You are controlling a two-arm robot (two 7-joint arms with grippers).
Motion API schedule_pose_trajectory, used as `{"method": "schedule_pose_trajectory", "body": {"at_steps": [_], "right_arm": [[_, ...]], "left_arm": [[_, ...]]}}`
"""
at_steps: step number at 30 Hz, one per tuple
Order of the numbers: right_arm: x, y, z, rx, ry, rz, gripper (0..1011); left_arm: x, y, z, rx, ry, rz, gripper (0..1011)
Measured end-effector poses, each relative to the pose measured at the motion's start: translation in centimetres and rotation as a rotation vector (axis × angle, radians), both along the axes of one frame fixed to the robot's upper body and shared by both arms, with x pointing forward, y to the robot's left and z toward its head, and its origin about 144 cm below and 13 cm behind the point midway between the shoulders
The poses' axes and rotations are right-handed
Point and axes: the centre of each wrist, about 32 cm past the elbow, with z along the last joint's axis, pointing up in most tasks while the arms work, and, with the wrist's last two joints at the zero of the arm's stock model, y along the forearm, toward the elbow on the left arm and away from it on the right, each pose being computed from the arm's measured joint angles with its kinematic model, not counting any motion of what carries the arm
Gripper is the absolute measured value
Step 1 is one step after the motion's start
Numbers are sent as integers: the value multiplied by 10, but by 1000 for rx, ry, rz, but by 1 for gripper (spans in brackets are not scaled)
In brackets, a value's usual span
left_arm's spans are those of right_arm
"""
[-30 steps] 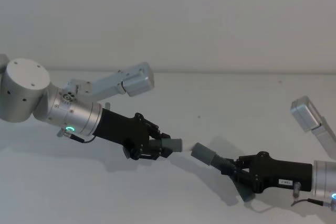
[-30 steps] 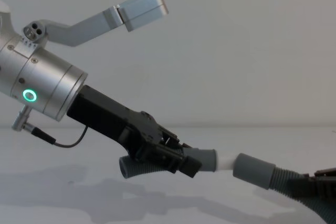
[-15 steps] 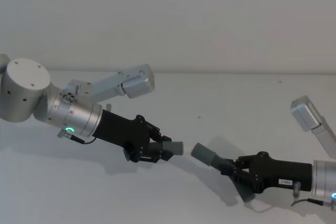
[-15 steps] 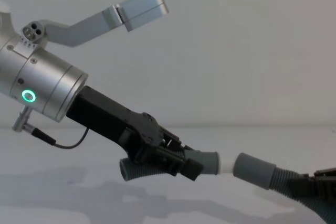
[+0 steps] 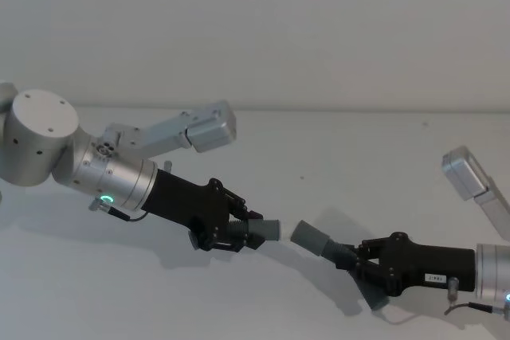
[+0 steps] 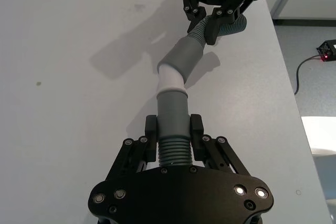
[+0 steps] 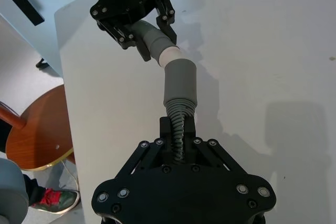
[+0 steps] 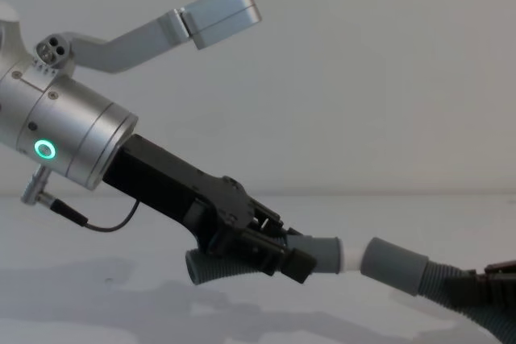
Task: Use both hands to pick up one end of the pipe from the table, align the ends, and insert them.
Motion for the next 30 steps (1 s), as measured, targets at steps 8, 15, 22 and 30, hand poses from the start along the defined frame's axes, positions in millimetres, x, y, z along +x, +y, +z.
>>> {"method": "schedule_pose_trajectory", "body": {"at_steps": [8, 15, 22, 30], "right_arm": [[0, -1, 0, 2, 4, 13, 114], [0, -1, 1, 3, 6, 20, 115], [0, -1, 0, 4, 7, 25, 115], [0, -1, 1, 4, 7, 27, 115]], "left_arm": [[0, -1, 0, 0, 4, -5, 351], [0, -1, -1, 0, 6, -8, 352], [0, -1, -1, 0, 7, -10, 351], [0, -1, -1, 0, 7, -11, 351]]}}
